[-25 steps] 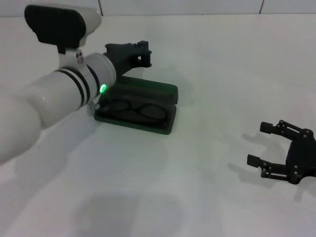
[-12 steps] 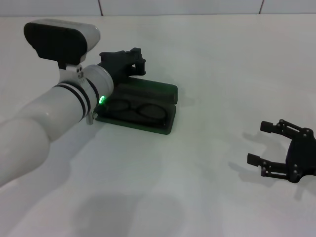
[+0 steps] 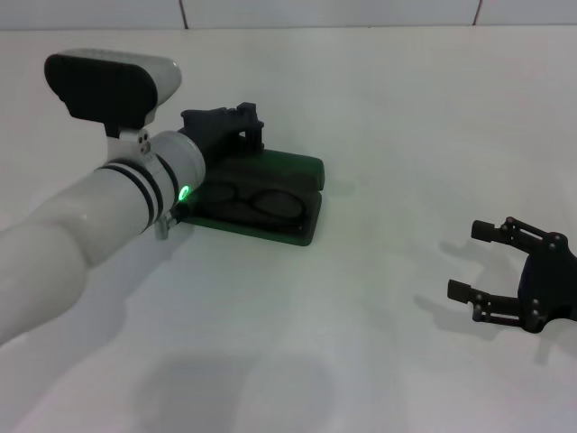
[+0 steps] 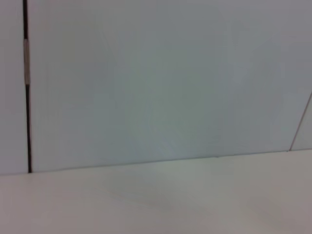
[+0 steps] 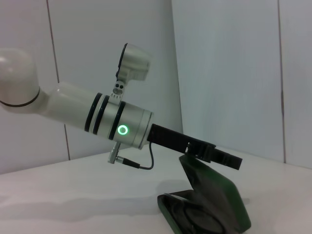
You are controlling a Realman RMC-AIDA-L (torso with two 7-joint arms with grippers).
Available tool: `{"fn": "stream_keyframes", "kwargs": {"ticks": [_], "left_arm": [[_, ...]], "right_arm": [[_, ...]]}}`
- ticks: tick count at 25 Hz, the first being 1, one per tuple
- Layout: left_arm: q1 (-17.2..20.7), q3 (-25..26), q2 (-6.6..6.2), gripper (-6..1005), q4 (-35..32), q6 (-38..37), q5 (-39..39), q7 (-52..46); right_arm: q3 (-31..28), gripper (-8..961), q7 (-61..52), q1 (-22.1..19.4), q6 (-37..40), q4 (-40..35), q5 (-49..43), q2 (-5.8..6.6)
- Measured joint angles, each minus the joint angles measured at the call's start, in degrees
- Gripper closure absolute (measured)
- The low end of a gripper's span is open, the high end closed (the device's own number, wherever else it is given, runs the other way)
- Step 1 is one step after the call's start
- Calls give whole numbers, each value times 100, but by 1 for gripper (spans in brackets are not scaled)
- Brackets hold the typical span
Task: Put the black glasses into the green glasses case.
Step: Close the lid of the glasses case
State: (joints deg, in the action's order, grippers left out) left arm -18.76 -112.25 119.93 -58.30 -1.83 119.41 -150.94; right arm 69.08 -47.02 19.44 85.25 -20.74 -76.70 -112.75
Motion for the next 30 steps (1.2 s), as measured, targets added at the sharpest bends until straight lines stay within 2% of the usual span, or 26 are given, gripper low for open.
{"fn": "stream_keyframes", "kwargs": {"ticks": [17, 30], "left_arm": [[426, -71, -5, 978, -80, 13, -7, 6], [487, -329, -12, 972, -26, 261, 40, 36]], "right_arm": [[0, 82, 0, 36, 0, 33, -4, 5], [0, 82, -32, 51, 0, 7, -3, -4]]}}
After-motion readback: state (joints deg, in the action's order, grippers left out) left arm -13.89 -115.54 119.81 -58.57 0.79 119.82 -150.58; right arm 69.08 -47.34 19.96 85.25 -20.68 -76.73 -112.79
